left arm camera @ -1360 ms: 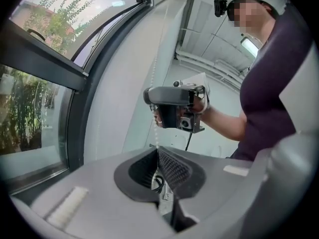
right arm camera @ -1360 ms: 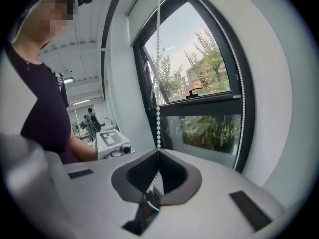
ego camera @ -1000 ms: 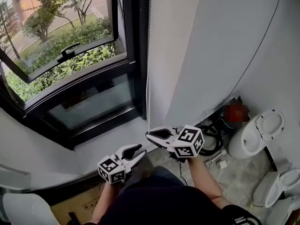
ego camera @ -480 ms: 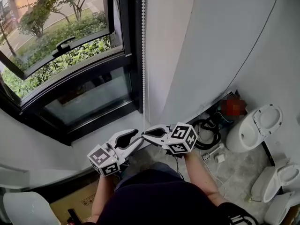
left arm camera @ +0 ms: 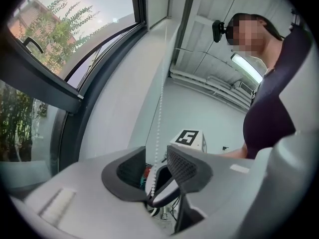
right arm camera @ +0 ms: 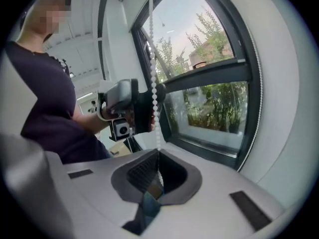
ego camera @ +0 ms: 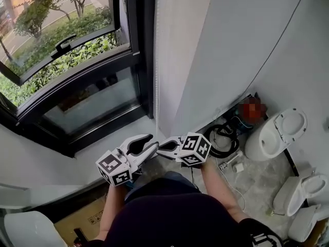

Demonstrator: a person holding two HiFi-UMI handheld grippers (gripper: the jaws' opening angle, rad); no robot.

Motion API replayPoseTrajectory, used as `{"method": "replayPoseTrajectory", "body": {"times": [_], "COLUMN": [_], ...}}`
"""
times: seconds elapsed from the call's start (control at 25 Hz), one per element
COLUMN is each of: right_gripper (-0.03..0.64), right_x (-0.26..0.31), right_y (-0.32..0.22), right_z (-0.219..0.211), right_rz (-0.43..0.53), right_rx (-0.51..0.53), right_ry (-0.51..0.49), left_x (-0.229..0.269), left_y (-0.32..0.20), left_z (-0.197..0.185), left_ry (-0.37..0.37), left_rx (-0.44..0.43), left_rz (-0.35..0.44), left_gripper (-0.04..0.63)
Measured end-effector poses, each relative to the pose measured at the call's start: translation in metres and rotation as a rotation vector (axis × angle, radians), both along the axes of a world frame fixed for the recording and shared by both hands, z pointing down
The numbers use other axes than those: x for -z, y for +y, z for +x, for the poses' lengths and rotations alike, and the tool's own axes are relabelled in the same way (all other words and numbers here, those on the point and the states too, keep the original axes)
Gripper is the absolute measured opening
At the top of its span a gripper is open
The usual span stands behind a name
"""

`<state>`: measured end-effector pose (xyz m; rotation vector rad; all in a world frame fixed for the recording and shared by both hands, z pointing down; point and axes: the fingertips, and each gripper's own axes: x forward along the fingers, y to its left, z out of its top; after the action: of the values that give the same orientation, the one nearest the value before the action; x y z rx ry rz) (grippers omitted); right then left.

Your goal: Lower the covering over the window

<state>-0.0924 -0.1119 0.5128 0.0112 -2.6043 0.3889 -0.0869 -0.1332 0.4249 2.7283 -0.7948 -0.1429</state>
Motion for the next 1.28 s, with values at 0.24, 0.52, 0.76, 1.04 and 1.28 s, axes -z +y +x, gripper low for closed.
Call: {"method": "replayPoseTrajectory", "body": {"times": [0.24, 0.52, 0.76, 1.04, 1.28], "right_gripper": [0.014, 0.014, 0.014, 0.014, 0.014], "right_x": [0.0, 0.001, 0.001, 0.001, -0.021], "right_y": [-0.002, 0.005, 0.004, 0.0, 0.001], "right_z": [0.002, -0.003, 0.002, 0.008, 0.013], "right_rz": [-0.013, -0.062, -0.069, -0.113, -0.063], "right_rx": [-0.008, 0.003, -0.009, -0.044, -0.016], "right_ry": [-0.014, -0.114, -0.132, -0.186, -0.049], "left_x": [0.002, 0.009, 0.011, 0.008, -0.016], "left_y": [0.0, -0.007, -0.007, -0.01, -0.008], "left_z": [0.01, 0.012, 0.022, 0.02, 0.026], "left_ry": [-0.003, -0.023, -0.054, 0.068, -0.026], "left_rx": [-0.039, -0.006, -0.017, -0.031, -0.058], "left_rz": [0.008, 0.066, 0.095, 0.023, -0.009], "left_gripper": [0.132, 0.125, 0.023, 0.017, 0.015]}}
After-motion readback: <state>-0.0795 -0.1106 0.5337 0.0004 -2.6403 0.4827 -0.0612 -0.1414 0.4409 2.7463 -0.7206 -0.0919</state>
